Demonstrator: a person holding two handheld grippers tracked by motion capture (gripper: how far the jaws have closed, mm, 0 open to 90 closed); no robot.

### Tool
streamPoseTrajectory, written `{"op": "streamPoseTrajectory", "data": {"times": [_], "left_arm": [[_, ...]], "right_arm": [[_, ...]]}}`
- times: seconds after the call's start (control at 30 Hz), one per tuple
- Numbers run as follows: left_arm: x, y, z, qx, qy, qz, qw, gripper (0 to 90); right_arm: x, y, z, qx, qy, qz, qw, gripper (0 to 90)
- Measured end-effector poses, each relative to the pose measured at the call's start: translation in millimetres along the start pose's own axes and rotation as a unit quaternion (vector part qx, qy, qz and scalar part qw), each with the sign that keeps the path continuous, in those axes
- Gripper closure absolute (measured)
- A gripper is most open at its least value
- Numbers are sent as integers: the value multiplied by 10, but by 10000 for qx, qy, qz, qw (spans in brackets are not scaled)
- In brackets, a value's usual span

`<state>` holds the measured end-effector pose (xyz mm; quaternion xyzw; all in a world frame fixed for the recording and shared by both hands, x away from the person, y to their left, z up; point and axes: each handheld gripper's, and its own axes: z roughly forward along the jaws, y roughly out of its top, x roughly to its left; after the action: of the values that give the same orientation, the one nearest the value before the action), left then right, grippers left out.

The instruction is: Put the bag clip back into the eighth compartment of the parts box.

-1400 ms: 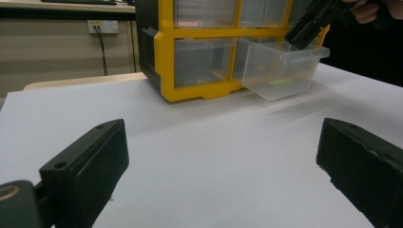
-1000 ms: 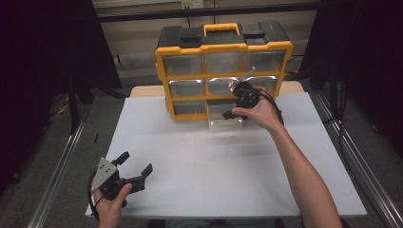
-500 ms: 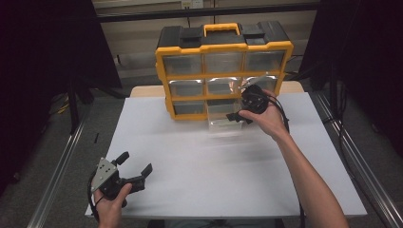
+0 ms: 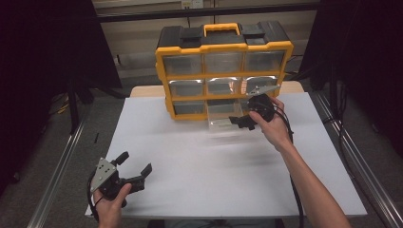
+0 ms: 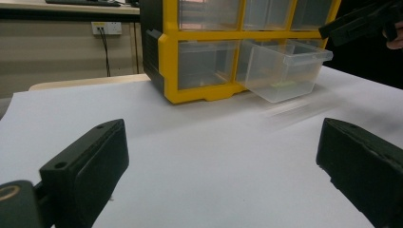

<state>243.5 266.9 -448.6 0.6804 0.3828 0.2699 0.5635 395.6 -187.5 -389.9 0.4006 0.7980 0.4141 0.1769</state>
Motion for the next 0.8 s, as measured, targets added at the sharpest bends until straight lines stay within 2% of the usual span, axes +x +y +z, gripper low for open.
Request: {"op": "streamPoseTrajectory", "data": {"times": [0.33, 0.4, 0.5, 0.8], "left_arm": [[-5, -5, 7, 6, 20, 1, 10000, 36], [-6, -6, 7, -2, 17, -9, 10000, 36], [-4, -6, 7, -1, 14, -8, 10000, 36], [4, -14, 12, 21, 33, 24, 10000, 42]], "right_arm": [[18, -231, -154, -420, -51, 221, 9989, 24], [21, -273, -172, -350, -60, 297, 9989, 24], [34, -352, -194, -448, -59, 403, 9982, 22], [100, -568, -279, -666, -123, 492, 9965, 25]]}}
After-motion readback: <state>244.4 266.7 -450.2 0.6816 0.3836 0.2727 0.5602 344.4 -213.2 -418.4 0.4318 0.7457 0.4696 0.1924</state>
